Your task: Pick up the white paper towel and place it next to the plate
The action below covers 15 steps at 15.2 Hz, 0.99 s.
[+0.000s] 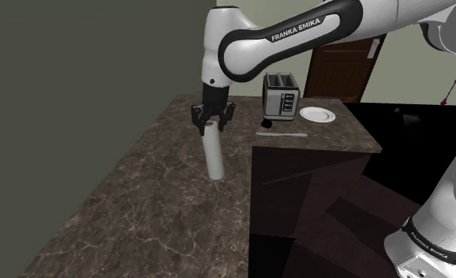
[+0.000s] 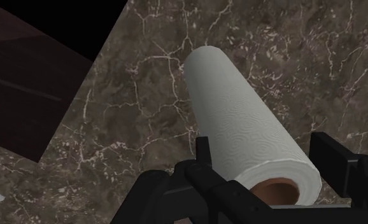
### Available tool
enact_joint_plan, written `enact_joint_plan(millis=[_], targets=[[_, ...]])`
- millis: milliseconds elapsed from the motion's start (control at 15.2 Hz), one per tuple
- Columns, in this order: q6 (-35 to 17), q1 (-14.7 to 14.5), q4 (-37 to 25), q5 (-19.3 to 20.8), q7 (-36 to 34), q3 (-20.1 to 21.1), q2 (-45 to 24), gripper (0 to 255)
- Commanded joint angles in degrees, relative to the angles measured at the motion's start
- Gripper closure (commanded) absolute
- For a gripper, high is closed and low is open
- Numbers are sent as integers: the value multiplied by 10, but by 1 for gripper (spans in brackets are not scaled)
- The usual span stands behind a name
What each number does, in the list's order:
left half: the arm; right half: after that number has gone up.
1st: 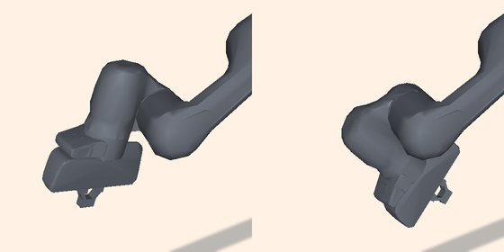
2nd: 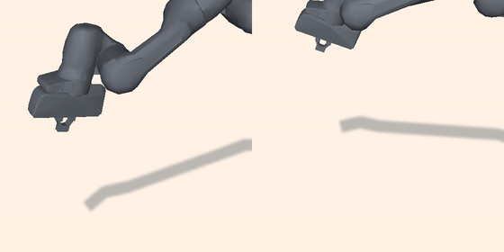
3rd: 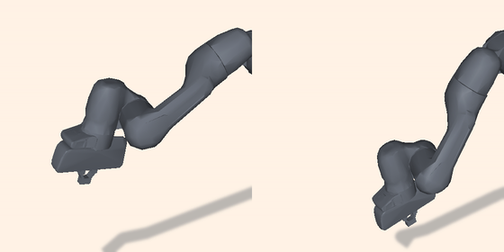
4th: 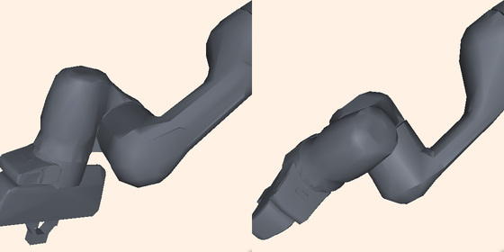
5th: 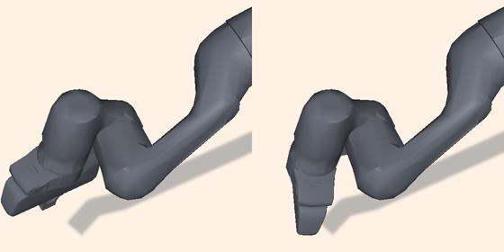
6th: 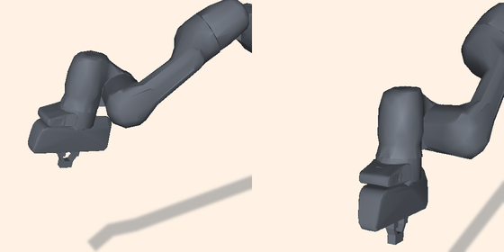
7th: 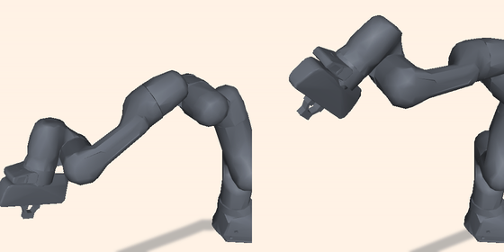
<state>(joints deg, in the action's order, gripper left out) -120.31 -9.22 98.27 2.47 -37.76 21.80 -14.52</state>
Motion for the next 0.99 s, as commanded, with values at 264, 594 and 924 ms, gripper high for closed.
enact_joint_plan(millis=[264, 594, 924], targets=[[44, 0, -35, -4, 1, 2, 9, 255], [81, -1, -70, -5, 0, 3, 12, 255], [120, -2, -109, -5, -1, 3, 12, 255]])
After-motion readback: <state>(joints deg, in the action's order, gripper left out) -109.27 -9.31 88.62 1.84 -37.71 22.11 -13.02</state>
